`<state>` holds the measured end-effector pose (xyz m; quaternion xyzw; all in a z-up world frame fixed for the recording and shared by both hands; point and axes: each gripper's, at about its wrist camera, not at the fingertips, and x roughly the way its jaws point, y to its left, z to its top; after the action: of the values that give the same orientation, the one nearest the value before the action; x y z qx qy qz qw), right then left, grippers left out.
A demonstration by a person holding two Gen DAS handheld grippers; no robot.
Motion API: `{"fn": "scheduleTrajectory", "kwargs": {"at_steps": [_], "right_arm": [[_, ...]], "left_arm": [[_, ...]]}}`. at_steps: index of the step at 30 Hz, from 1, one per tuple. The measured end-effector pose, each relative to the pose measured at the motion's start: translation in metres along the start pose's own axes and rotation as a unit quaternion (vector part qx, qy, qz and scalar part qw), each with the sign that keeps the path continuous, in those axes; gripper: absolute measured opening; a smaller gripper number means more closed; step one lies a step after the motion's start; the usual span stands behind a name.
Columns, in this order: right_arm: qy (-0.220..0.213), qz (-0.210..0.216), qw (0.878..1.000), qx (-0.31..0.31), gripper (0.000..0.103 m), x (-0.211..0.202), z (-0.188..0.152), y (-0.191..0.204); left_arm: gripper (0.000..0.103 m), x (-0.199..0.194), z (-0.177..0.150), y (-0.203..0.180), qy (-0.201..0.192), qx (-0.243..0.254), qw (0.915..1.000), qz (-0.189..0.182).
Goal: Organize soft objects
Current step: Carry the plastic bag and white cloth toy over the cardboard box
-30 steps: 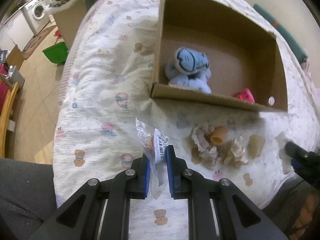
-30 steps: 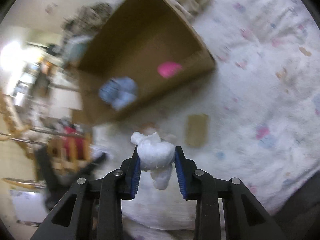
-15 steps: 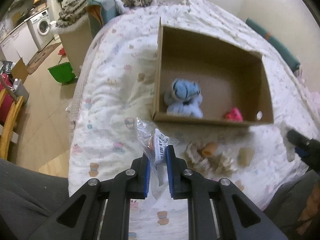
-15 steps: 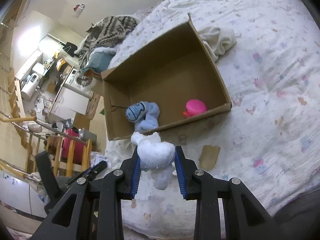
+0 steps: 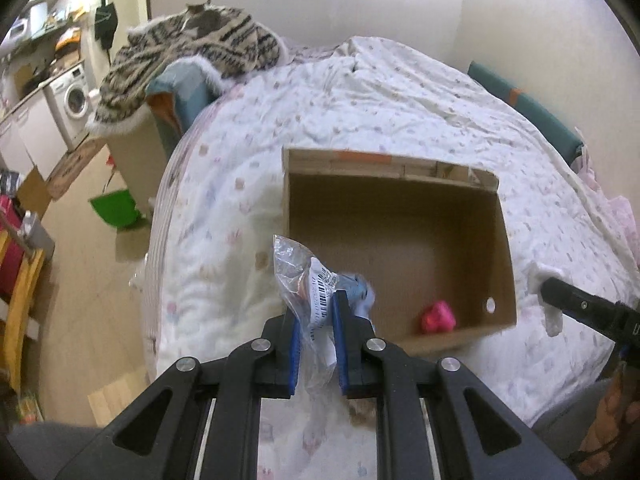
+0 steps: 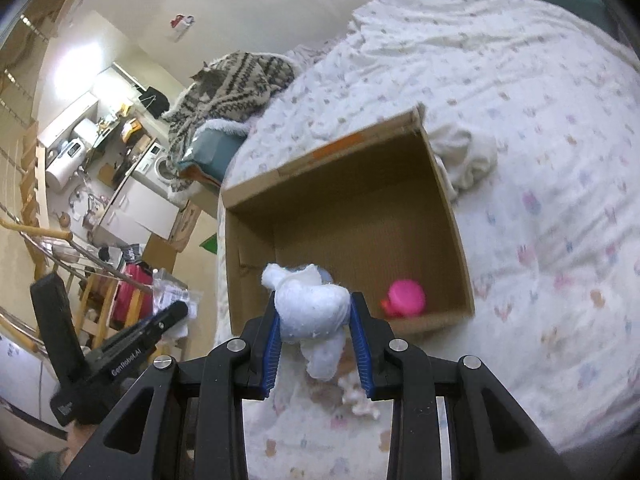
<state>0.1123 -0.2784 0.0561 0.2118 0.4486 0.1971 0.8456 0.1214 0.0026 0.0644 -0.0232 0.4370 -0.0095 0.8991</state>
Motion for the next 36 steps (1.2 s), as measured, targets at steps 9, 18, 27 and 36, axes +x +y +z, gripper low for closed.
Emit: {"fn": "scheduleTrajectory", "kwargs": {"at_steps": [9, 18, 27, 36], "right_arm": [[0.009, -0.006, 1.000, 0.000, 0.033, 0.033, 0.018, -0.014], [0.027, -0.024, 0.999, 0.015, 0.033, 0.059, 0.013, -0.036], [0.048, -0.058, 0.997, 0.005, 0.034, 0.077, 0.002, -0.042], [0.070, -0.080, 0.994, -0.009, 0.034, 0.093, 0.002, -0.041]], "left_arm": [[0.013, 0.038, 0.025, -0.019, 0.005, 0.018, 0.9998, 0.003], [0.013, 0.084, 0.014, -0.034, 0.026, 0.027, 0.9993, 0.003], [0.013, 0.103, 0.009, -0.025, 0.038, -0.002, 0.9992, 0.011], [0.013, 0.115, 0.002, -0.031, 0.048, 0.021, 0.9986, -0.009]]}}
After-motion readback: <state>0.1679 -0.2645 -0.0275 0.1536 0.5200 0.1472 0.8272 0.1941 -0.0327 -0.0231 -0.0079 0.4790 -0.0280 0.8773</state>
